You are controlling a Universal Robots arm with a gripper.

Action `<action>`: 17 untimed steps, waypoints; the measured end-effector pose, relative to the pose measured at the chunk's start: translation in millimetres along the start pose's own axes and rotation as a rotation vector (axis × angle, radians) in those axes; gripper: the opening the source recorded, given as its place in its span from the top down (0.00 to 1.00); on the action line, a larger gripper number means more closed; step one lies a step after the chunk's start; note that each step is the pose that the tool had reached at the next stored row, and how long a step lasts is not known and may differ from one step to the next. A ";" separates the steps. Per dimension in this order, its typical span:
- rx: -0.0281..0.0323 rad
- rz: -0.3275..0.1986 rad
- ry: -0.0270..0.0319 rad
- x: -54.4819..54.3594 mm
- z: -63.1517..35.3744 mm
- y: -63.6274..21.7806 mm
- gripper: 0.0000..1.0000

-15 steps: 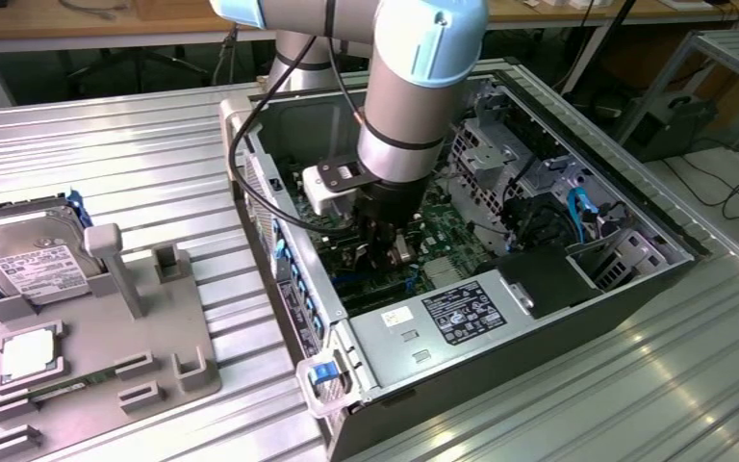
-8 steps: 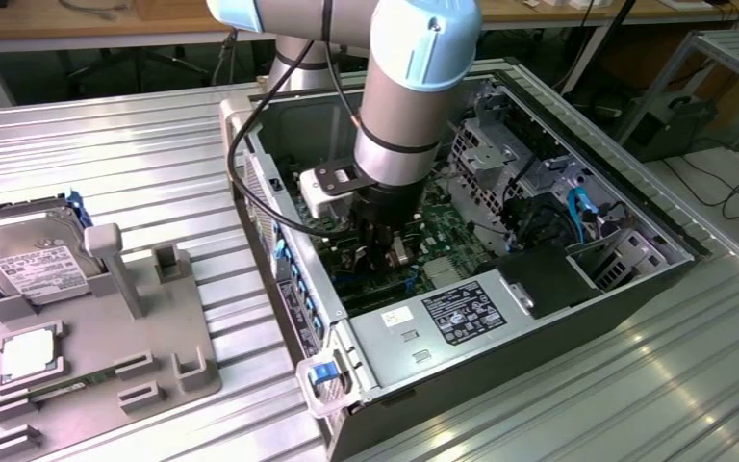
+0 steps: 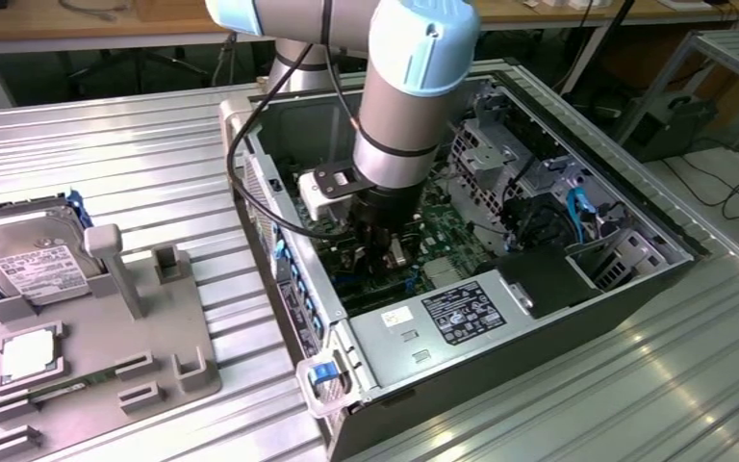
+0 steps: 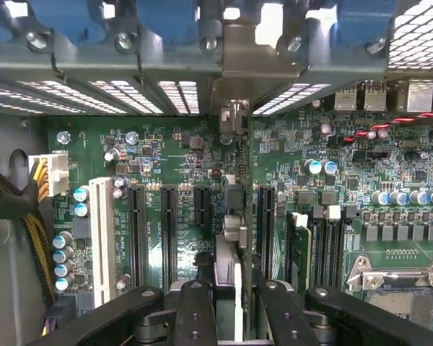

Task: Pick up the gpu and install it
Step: 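Insert the gpu into the slot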

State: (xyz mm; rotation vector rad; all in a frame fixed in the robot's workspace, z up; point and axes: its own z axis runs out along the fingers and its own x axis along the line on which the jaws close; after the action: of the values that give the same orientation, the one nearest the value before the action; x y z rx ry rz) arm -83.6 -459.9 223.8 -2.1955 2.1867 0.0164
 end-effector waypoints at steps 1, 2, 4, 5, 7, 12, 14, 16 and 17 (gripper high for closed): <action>-0.0008 0.000 0.0015 0.1 -1.2 0.1 0.65; -0.0003 0.000 0.0006 0.0 -1.8 0.0 0.65; -0.0002 0.000 0.0005 -0.3 -5.8 -0.1 0.65; -0.0005 0.000 0.0011 -0.6 -9.8 -0.2 0.65; -0.0004 0.000 0.0009 -1.1 -19.0 -0.4 0.65; -0.0005 0.000 0.0010 -2.6 -41.7 -0.9 0.65; -0.0005 0.000 0.0008 -3.0 -50.8 -1.1 0.65; -0.0005 0.000 0.0010 -3.3 -58.4 -1.3 0.65; -0.0005 0.000 0.0009 -3.4 -59.4 -1.3 0.65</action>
State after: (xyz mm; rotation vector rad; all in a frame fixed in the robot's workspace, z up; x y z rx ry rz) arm -83.7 -458.8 283.3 -2.1963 2.1874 0.0160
